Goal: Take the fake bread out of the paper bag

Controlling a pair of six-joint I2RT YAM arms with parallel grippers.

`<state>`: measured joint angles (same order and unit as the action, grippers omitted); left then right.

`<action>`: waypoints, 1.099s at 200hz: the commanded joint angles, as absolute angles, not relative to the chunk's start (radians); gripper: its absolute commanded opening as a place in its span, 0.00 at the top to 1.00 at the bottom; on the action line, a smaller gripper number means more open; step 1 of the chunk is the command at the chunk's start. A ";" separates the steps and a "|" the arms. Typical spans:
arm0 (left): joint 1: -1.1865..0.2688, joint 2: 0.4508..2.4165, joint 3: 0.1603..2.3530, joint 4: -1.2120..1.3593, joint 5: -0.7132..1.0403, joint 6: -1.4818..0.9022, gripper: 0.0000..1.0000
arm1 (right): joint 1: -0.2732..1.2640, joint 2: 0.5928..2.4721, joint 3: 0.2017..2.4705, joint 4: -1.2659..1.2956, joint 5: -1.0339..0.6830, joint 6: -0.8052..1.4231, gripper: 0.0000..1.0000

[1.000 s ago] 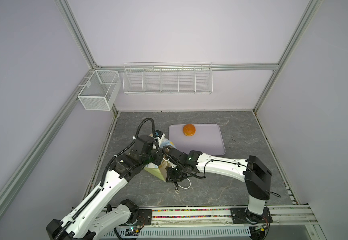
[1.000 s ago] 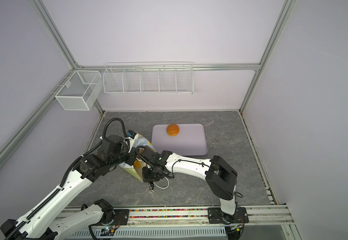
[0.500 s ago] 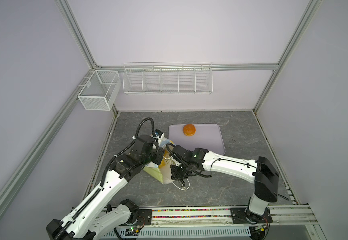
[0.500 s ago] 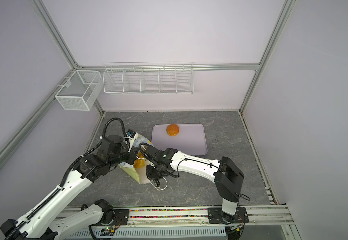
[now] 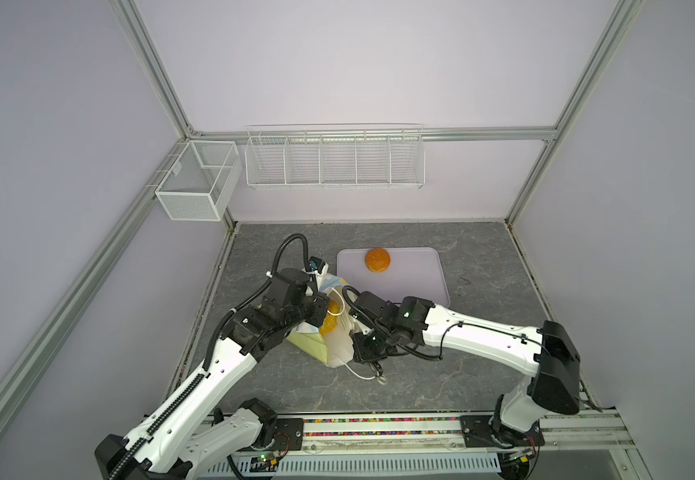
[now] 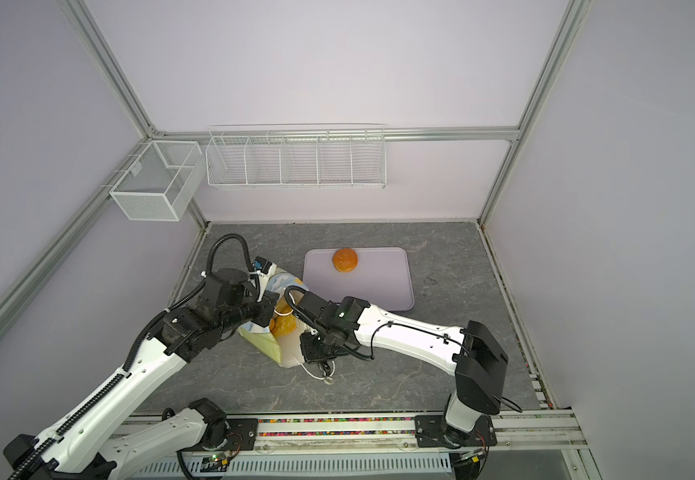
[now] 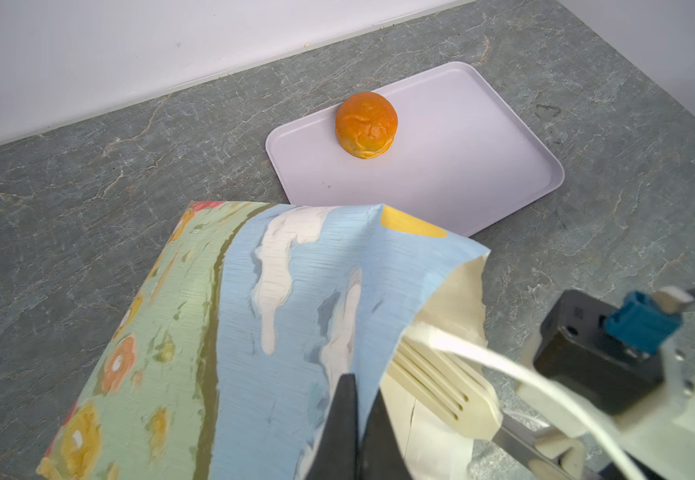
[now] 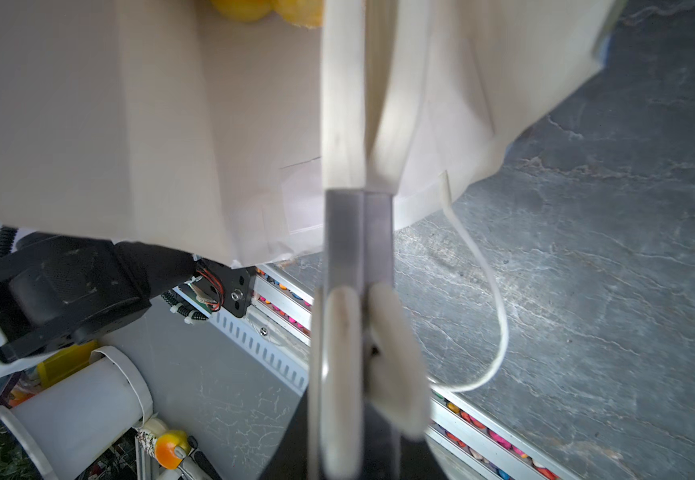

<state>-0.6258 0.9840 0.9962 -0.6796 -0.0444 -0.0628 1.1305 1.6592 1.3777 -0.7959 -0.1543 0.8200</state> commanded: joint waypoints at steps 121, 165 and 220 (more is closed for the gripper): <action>-0.629 0.986 1.003 -0.657 -0.029 -0.088 1.00 | 1.129 1.696 1.287 -0.582 -0.254 1.006 0.49; -0.629 0.976 1.006 -0.655 -0.018 -0.096 1.00 | 1.110 1.722 1.267 -0.503 -0.313 1.041 0.50; -0.629 0.967 1.008 -0.646 0.002 -0.098 1.00 | 1.088 1.763 1.299 -0.467 -0.346 1.043 0.50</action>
<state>-0.6258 0.9836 0.9962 -0.6800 -0.0284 -0.0814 1.1004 1.7390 1.2812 -0.5117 -0.3126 1.0142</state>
